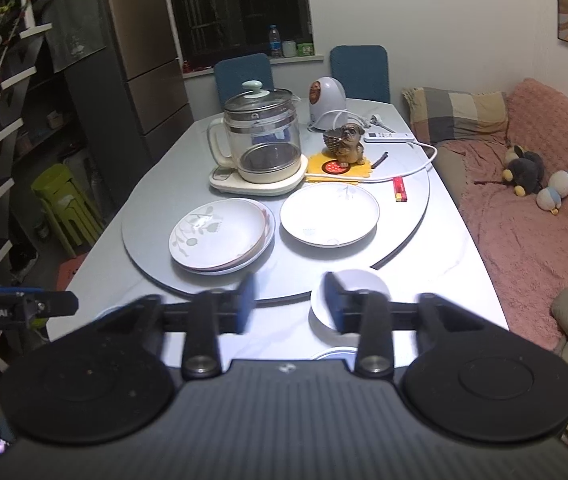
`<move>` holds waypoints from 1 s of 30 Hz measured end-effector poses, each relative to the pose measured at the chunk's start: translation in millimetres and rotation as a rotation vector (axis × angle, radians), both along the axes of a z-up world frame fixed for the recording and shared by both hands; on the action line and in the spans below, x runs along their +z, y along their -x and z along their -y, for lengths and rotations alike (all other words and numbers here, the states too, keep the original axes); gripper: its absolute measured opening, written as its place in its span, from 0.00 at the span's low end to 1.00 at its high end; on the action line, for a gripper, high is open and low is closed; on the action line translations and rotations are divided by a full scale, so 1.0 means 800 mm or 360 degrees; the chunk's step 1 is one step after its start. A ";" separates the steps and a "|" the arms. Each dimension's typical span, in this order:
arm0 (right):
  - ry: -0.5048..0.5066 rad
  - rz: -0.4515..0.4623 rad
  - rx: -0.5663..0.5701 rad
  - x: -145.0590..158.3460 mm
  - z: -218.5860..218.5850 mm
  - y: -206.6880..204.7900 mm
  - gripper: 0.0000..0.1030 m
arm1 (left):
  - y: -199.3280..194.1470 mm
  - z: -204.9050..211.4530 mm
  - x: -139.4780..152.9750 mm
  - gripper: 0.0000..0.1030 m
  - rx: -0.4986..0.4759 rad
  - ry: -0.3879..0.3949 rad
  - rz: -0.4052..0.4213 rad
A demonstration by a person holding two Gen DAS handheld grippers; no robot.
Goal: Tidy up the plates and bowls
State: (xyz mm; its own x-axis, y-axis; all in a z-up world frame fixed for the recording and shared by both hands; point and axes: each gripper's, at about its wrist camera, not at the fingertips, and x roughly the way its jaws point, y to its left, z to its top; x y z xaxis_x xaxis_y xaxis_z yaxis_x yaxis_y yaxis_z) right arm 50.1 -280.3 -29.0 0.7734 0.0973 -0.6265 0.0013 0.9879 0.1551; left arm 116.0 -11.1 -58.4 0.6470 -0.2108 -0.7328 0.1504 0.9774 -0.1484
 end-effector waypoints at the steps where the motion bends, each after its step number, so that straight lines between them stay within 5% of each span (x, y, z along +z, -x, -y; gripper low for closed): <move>1: -0.0005 0.0006 -0.0029 0.000 -0.001 0.000 0.69 | -0.004 -0.003 0.000 0.66 -0.0008 -0.0003 -0.0001; 17: -0.0035 -0.0048 -0.0344 -0.004 -0.006 -0.025 0.70 | -0.083 -0.028 -0.012 0.66 -0.0226 0.0089 -0.0015; 30: -0.0069 -0.0127 -0.0473 -0.019 0.016 -0.067 0.68 | -0.162 0.009 -0.049 0.65 -0.0316 0.0184 -0.0100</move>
